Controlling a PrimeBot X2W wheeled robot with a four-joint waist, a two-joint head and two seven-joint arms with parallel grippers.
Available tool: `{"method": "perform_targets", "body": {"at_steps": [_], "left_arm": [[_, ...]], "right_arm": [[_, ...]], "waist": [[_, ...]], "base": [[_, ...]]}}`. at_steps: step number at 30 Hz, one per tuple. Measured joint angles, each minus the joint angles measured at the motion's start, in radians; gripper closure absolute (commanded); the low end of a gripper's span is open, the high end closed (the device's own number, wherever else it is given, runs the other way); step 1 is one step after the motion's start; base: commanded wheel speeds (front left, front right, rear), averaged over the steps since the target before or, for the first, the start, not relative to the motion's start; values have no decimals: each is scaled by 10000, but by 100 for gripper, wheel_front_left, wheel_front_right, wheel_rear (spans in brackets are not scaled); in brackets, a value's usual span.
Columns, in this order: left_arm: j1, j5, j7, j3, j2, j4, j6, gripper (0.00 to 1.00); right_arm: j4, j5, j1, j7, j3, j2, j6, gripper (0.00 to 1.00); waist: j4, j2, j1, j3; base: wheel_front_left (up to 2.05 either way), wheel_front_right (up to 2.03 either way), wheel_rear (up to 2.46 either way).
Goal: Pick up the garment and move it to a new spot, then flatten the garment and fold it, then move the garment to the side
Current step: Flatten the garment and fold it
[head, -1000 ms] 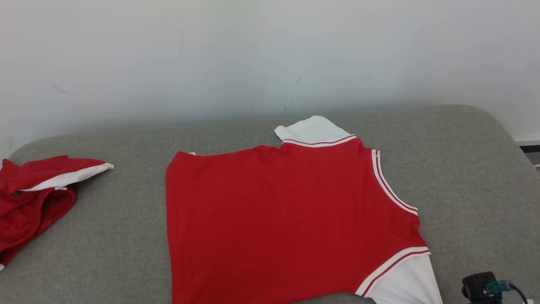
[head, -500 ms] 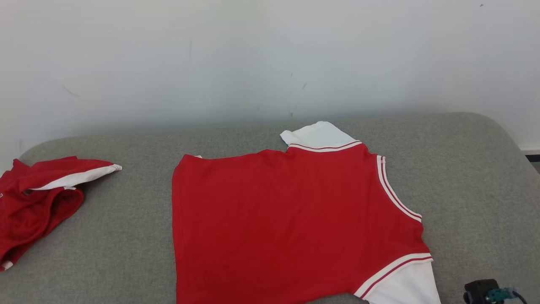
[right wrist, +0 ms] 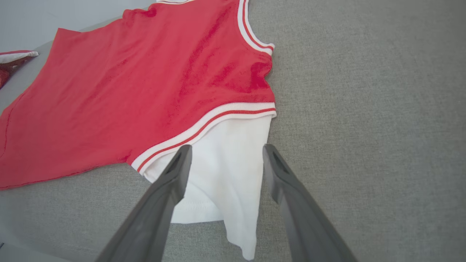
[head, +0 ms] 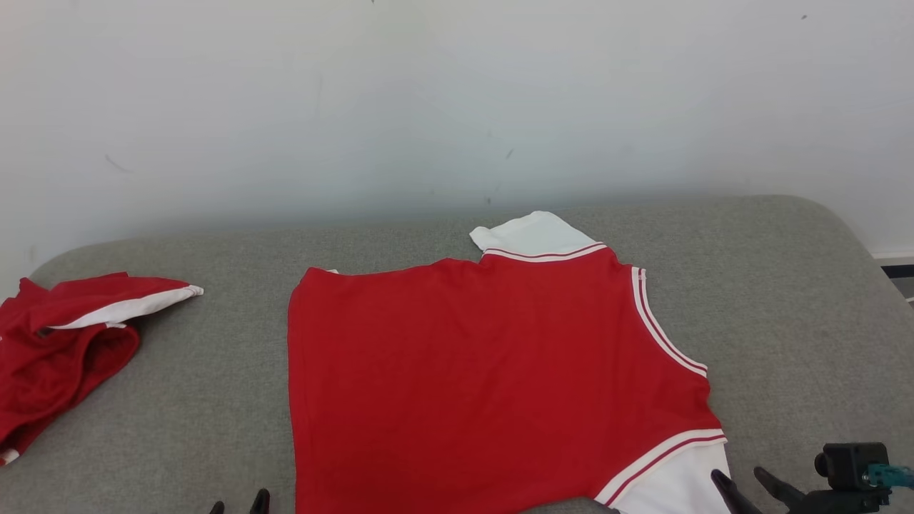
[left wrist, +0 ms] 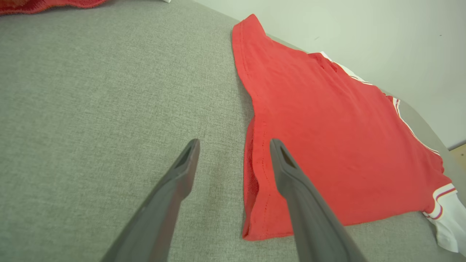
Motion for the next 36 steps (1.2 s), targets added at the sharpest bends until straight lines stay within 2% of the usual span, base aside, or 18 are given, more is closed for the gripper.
{"method": "perform_targets", "body": {"at_steps": [3,6,11,17,20,23,36], "left_arm": [[18,94,-575,303,-65,-211,2,0],[9,222,-915,686,-104,-360,10,0],[62,1473,-1001,1338,-75,-92,12,0],[257,2424,-1089,2474,-790,-100,12,0],[430,2838,-1108,3342,-1151,-140,12,0],[617,3331,-1108,3630,-1369,-161,13,0],[863,4895,-1116,3699,-1555,-583,12,0]], "right_arm": [[-213,-408,-113,-445,-52,10,-81,0],[-408,-763,-348,-1032,-207,42,-301,0],[-773,-1277,-877,-1927,-353,416,-407,0],[-848,-1900,-831,-3172,-899,322,-658,0],[-665,-1964,-602,-3152,-1091,328,-688,0],[-499,-2211,-392,-3150,-1072,328,-690,0],[-476,-2778,-408,-3233,-1028,236,-763,0]], "waist": [[-54,0,0,-1],[-122,0,0,6],[-332,-1,0,70],[-510,0,0,180],[-542,0,0,214],[-531,0,0,230],[-452,0,0,228]], "base": [[0,0,0],[0,0,0],[0,0,0],[0,0,0],[0,0,0],[0,0,0],[0,0,0]]}}
